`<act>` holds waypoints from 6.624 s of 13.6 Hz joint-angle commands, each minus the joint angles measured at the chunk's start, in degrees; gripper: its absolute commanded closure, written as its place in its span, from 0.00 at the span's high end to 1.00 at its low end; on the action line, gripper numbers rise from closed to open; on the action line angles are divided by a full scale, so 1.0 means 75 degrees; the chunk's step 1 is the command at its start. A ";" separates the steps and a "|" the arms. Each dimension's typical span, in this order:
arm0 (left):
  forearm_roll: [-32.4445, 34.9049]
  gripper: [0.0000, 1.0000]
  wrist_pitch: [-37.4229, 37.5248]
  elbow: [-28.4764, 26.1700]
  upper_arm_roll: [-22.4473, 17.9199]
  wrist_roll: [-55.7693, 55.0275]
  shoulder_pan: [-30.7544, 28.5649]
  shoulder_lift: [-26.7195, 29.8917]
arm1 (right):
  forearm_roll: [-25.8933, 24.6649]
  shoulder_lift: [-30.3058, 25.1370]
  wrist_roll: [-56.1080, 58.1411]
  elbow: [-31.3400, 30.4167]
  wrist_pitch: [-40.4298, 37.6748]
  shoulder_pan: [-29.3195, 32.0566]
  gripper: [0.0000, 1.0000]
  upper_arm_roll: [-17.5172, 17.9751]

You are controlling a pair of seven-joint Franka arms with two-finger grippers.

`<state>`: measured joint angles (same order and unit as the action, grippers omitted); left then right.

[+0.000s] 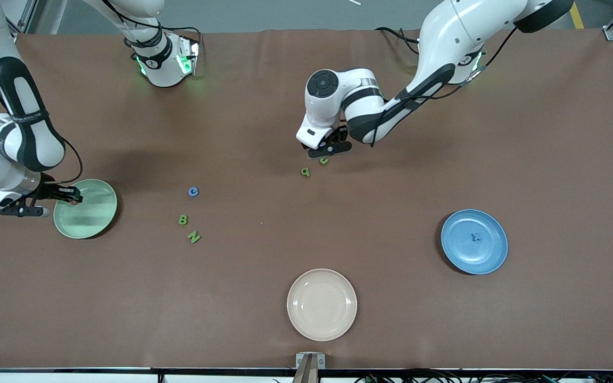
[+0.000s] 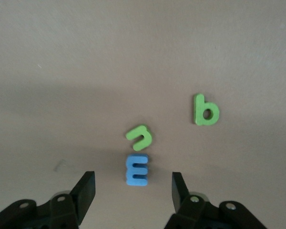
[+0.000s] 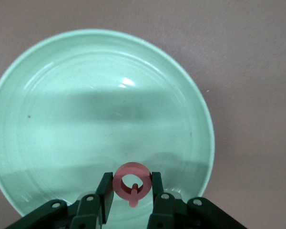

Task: Sort upper and lower case letters into plates
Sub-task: 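Place the Q on the green plate while the left gripper drops x on blue plate, then grasp the green N with the right gripper while the left gripper grasps the blue E, then drop the blue E on the blue plate with the left gripper, then place the N on the green plate while the left gripper grasps the green n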

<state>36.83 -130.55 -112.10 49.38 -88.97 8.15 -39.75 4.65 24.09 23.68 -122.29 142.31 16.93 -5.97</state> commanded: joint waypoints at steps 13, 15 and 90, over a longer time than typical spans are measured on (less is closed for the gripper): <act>0.0703 0.41 -0.0980 -0.0463 -0.0560 -0.0817 0.0273 -0.0326 | 0.0036 -0.0692 -0.4496 0.0857 -0.2332 -0.1761 0.99 0.0128; 0.0715 0.32 -0.0980 -0.0440 -0.0642 -0.0806 0.0285 -0.0337 | 0.0082 -0.0622 -0.6126 0.1256 -0.2369 -0.2580 0.99 0.0139; 0.0715 0.00 -0.0078 0.0779 -0.0924 -0.2055 -0.1223 0.0259 | 0.0259 -0.0341 -0.0251 -0.0323 -0.0332 -0.0605 0.17 0.0081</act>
<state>41.52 -132.71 -105.08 42.18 -111.54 3.78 -41.22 7.31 21.62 20.61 -122.23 136.96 10.75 -6.55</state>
